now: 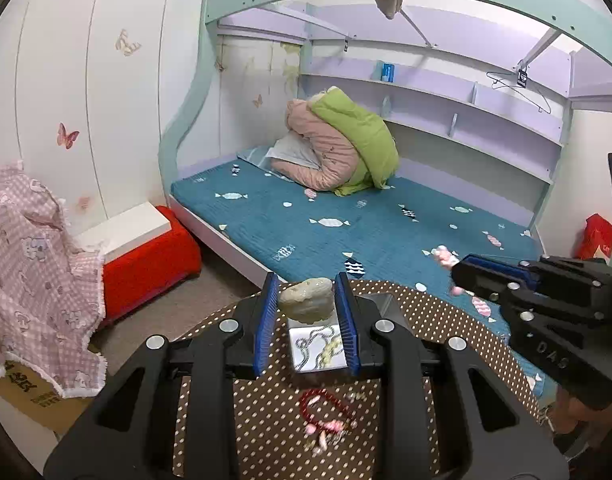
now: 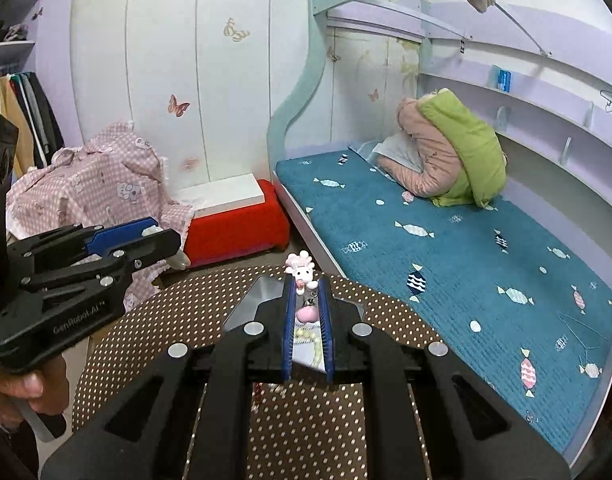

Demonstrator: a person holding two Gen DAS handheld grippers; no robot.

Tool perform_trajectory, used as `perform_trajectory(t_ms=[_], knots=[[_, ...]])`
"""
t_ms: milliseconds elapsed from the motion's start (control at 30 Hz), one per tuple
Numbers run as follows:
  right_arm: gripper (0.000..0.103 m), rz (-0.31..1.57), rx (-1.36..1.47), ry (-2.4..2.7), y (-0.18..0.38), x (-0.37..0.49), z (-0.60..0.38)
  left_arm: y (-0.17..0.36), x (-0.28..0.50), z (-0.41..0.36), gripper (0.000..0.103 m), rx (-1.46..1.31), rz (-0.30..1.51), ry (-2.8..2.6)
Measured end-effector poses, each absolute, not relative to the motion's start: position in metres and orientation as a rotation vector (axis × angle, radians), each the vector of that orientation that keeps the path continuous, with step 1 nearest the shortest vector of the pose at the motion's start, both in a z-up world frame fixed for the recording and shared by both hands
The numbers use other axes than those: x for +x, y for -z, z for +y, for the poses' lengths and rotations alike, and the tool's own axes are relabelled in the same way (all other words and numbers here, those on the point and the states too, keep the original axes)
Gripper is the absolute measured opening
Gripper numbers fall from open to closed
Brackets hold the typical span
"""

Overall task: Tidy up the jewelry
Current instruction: 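Carry pendant in left gripper over box while right carries pink charm there, then open left gripper releasing pendant into box while right releases pink charm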

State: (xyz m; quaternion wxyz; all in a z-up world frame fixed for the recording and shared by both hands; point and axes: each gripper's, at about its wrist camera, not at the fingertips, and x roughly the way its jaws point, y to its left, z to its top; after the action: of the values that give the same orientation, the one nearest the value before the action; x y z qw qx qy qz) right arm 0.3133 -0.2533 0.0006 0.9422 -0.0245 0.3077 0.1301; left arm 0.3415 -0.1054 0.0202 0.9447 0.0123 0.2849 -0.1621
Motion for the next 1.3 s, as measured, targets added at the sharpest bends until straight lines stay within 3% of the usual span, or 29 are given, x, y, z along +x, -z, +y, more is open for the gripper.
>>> perform_trajectory(t_ms=[633, 667, 733, 800, 833, 867, 933, 967, 1300], knots=[[0.012, 0.835, 0.039, -0.247, 0.063, 0.379, -0.263, 0.036, 0.426, -0.136, 0.030, 0.009, 0.776, 0.351], [0.018, 0.839, 0.047, -0.241, 0.065, 0.380, -0.265, 0.038, 0.427, -0.136, 0.034, 0.014, 0.779, 0.345], [0.030, 0.838, 0.056, -0.232, 0.067, 0.379, -0.269, 0.038, 0.426, -0.133, 0.052, 0.012, 0.772, 0.330], [0.033, 0.837, 0.063, -0.227, 0.068, 0.378, -0.270, 0.036, 0.421, -0.130, 0.077, 0.008, 0.749, 0.303], [0.046, 0.834, 0.069, -0.226, 0.068, 0.377, -0.270, 0.034, 0.419, -0.129, 0.081, 0.007, 0.738, 0.293], [0.068, 0.819, 0.078, -0.221, 0.066, 0.373, -0.271, 0.032, 0.417, -0.126, 0.089, 0.004, 0.726, 0.283], [0.090, 0.775, 0.091, -0.203, 0.060, 0.368, -0.273, 0.027, 0.410, -0.120, 0.092, 0.000, 0.701, 0.251], [0.095, 0.762, 0.097, -0.192, 0.058, 0.365, -0.275, 0.026, 0.407, -0.118, 0.093, 0.004, 0.695, 0.240], [0.095, 0.685, 0.115, -0.152, 0.031, 0.332, -0.281, 0.009, 0.357, -0.097, 0.097, 0.020, 0.614, 0.159]])
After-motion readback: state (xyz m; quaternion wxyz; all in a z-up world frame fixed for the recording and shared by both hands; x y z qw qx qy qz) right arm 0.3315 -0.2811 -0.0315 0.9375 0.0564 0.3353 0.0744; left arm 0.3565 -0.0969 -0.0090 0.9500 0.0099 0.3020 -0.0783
